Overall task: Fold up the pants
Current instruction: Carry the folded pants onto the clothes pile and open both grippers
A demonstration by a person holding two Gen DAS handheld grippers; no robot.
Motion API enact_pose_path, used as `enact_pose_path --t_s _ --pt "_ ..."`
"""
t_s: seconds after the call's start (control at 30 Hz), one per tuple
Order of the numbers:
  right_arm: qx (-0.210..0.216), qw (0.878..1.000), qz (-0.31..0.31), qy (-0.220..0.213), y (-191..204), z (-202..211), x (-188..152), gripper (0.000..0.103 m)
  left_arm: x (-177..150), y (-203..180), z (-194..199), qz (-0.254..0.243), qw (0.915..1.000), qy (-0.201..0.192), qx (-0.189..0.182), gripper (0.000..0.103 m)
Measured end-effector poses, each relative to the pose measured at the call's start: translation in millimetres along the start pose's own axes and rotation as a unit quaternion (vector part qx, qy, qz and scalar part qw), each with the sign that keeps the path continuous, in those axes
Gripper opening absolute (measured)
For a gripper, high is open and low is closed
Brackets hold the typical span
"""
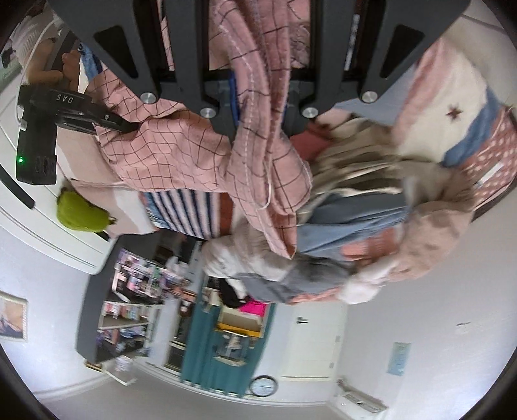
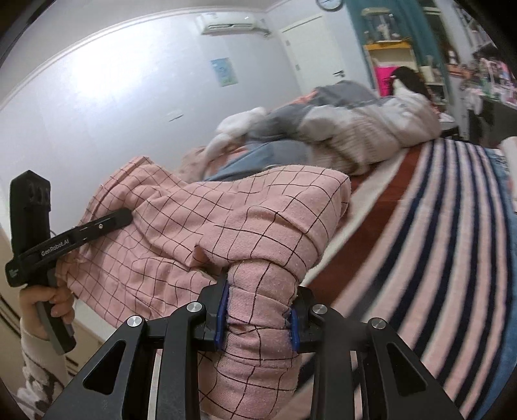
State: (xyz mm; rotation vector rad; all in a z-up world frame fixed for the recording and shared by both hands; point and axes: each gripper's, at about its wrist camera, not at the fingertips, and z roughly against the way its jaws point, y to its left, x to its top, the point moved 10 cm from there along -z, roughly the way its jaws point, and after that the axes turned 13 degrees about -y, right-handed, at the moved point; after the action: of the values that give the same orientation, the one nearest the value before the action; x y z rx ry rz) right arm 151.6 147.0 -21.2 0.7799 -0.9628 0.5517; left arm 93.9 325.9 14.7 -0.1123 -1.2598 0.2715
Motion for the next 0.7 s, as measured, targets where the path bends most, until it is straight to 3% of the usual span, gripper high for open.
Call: enact_pose_path --t_s 0.3,0.53,0.7 --pt "0.036 0.999 -0.004 0.038 50 -77 -30 0.023 -30 97 5 0.038 0.9973 0.022 0.059 0.016" --pt "0.022 0.997 -0.010 0.073 56 -133 -71 0.023 -74 154 -31 0.063 0.9933 0.058 0.077 0.016" --pt "0.003 0.996 -0.011 0.092 44 -156 -94 0.023 -100 169 -59 0.071 0.9910 0.084 0.076 0.016"
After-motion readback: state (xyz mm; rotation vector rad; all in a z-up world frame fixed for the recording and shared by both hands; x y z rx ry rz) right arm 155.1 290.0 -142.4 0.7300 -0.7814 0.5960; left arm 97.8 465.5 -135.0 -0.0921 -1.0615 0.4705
